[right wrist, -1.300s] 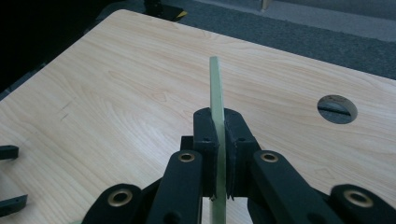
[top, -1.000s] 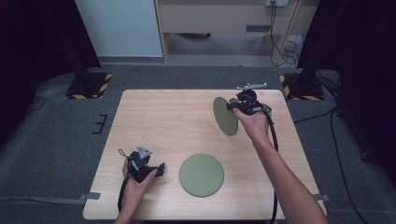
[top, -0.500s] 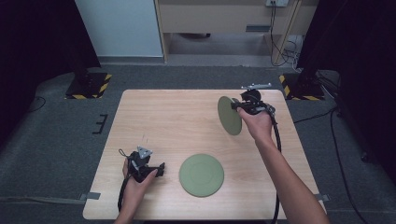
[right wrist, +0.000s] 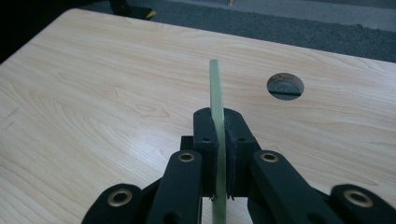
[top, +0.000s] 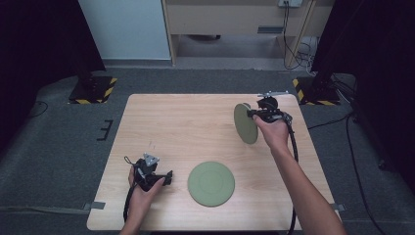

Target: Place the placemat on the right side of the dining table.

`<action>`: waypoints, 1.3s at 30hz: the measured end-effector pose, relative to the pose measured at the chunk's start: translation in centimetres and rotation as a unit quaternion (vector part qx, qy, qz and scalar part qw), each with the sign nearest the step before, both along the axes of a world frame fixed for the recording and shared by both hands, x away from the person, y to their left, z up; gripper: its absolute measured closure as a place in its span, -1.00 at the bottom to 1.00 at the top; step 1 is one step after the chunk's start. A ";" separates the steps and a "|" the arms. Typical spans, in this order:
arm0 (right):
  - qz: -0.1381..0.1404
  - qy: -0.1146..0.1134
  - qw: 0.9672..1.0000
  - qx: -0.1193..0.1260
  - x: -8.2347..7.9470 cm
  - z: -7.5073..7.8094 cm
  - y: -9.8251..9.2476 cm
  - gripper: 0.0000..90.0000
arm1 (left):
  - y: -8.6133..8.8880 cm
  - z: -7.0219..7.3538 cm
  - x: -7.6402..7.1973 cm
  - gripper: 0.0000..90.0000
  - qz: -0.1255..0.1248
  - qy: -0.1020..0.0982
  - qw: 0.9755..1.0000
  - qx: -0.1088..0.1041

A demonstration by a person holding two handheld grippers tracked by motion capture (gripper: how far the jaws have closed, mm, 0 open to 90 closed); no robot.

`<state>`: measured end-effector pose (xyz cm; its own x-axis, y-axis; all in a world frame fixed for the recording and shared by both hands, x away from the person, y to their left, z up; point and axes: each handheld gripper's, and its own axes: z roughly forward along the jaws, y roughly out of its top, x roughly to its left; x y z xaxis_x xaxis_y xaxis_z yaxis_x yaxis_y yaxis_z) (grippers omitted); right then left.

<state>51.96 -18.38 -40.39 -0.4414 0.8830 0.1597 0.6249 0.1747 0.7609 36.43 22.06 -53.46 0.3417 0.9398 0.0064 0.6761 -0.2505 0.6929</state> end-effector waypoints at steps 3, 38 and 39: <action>-0.002 0.001 1.000 0.002 0.0 0.0 -0.2 0.91 | 0.0 0.0 0.0 -0.93 0.001 0.000 1.000 0.000; -0.021 0.009 0.999 -0.021 0.4 -0.6 -4.9 0.91 | 0.6 0.1 0.0 -0.92 0.017 -0.009 1.000 -0.004; -0.022 0.010 0.999 -0.022 0.4 -0.7 -5.0 0.91 | 0.6 0.1 0.0 -0.92 0.017 -0.009 1.000 -0.004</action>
<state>52.35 -23.41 -41.07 -0.3992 0.9079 0.1280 0.6475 0.1803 0.7404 36.44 22.66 -53.33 0.3087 0.9512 0.0037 0.6719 -0.2208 0.7070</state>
